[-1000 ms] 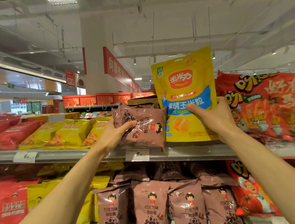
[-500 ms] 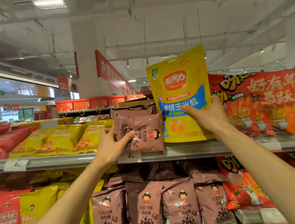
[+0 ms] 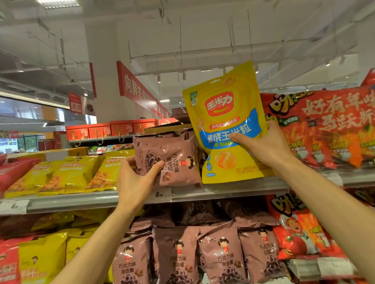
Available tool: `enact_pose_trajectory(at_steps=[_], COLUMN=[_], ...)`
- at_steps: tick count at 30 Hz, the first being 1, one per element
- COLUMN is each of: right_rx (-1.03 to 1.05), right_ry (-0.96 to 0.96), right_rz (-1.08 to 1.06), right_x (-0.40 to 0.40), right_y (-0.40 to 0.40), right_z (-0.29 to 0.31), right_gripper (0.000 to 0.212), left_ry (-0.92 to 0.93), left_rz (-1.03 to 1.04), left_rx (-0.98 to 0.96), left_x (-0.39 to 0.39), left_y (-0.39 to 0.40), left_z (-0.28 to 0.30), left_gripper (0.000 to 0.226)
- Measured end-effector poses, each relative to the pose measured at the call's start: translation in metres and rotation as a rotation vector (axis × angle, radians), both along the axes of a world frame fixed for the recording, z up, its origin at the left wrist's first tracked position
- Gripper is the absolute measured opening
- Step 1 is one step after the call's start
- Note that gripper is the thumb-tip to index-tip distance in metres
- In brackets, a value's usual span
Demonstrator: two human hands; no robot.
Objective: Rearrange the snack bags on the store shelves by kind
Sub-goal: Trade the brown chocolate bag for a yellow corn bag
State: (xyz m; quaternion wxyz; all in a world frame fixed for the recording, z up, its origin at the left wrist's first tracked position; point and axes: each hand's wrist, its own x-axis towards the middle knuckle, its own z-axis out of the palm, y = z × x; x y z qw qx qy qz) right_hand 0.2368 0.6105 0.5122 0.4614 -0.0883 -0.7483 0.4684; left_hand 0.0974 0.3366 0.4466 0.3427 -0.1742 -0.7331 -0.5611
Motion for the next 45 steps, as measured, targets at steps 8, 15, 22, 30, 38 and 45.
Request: enact_pose_trajectory(at_steps=[8,15,22,30,38,45], right_rx=[-0.018,-0.036,-0.082,-0.126,-0.122,-0.089], right_ry=[0.036,0.052,0.046,0.060,0.094,0.099], right_rz=[0.057,0.055,0.023,0.051,0.187,0.225], right_x=[0.023,0.031,0.020,0.013,0.011,0.016], right_y=[0.012,0.021,0.026,0.028,0.023,0.014], right_z=[-0.007,-0.015,-0.025,-0.032,-0.037,-0.039], right_gripper=[0.053,0.058,0.075,0.080,0.031,0.026], left_ry=[0.103,0.192,0.205,0.273,0.503,0.456], left_rz=[0.162,0.207,0.201,0.092,0.272,0.043], left_rx=[-0.083,-0.204,-0.433,-0.619,-0.726,-0.698], left_x=[0.013,0.016,0.008,-0.004,-0.022,-0.021], left_y=[0.038,0.078,0.095,0.069,0.074,0.057], left_z=[0.006,0.008,0.012,0.015,0.010,0.008], left_gripper=[0.076,0.094,0.086,0.079,0.068,0.062])
